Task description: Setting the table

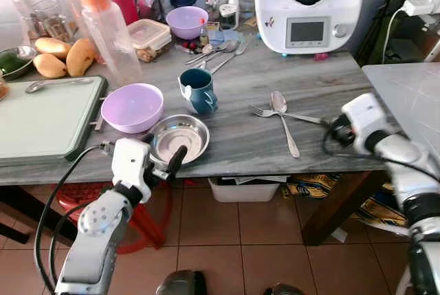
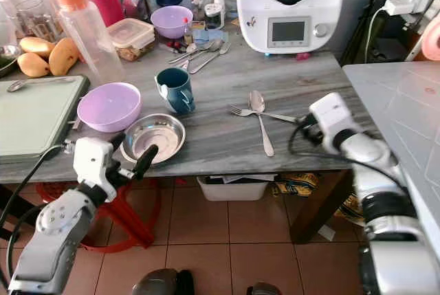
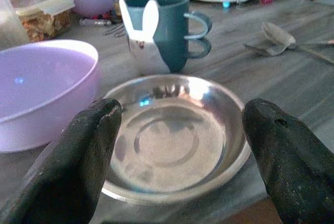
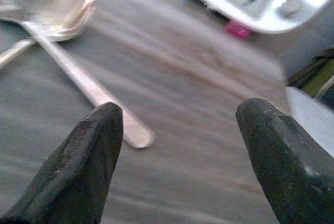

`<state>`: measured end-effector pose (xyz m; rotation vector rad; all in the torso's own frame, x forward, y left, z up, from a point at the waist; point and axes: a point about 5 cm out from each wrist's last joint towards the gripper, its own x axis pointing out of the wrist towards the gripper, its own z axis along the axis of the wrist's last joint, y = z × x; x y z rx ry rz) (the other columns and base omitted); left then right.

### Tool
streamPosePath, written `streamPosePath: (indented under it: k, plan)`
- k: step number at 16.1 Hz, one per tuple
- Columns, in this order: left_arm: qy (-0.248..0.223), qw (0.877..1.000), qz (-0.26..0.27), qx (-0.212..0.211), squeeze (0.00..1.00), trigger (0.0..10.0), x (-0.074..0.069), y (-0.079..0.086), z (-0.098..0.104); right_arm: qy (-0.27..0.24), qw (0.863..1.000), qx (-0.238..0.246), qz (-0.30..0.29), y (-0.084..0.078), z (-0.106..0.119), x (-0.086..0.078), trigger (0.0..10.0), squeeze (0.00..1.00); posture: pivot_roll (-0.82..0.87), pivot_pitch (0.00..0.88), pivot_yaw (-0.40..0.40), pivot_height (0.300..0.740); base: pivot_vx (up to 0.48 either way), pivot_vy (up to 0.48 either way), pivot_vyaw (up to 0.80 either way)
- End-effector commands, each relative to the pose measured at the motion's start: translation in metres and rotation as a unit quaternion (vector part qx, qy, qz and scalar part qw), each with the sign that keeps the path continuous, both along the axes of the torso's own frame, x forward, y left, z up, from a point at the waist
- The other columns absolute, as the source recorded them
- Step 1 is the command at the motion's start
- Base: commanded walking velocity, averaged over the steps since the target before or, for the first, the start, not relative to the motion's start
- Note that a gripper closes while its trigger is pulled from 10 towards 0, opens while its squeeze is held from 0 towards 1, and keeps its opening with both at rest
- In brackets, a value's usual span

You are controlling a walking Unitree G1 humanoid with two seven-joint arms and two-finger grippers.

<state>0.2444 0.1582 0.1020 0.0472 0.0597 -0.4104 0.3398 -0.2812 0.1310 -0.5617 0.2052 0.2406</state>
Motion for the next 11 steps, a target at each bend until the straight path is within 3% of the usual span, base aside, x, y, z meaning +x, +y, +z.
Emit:
streamPosePath:
  k: [1,2,6,9,11]
  plan:
    - [-0.008,1.0,0.004,0.009,0.0,10.0,0.0,0.002,0.005,-0.013,1.0,0.001,-0.003,-0.001,0.004,0.002,10.0,0.0,0.04,0.045,0.104,0.74,0.0,0.0,0.0]
    - [-0.012,1.0,0.017,0.021,0.0,10.0,0.001,0.008,0.007,-0.042,0.999,0.034,0.002,0.004,0.01,0.003,10.0,0.0,0.04,0.042,0.104,0.74,0.0,0.0,0.0]
    - [-0.036,0.999,0.028,0.008,0.0,10.0,0.008,0.012,0.016,-0.092,0.993,0.077,0.013,0.021,0.011,-0.004,10.0,0.0,0.03,0.024,0.093,0.74,0.0,0.0,0.0]
    - [-0.065,0.997,0.05,-0.013,0.0,10.0,0.013,0.011,0.029,-0.115,0.988,0.097,0.021,0.034,0.008,-0.017,10.0,0.0,0.01,0.011,0.086,0.74,0.0,0.0,-0.8]
    - [-0.094,0.992,0.075,-0.031,0.0,10.0,0.018,0.015,0.045,-0.142,0.984,0.105,0.011,0.038,0.015,-0.027,10.0,0.0,0.0,0.0,0.071,0.74,0.259,0.0,-0.25]
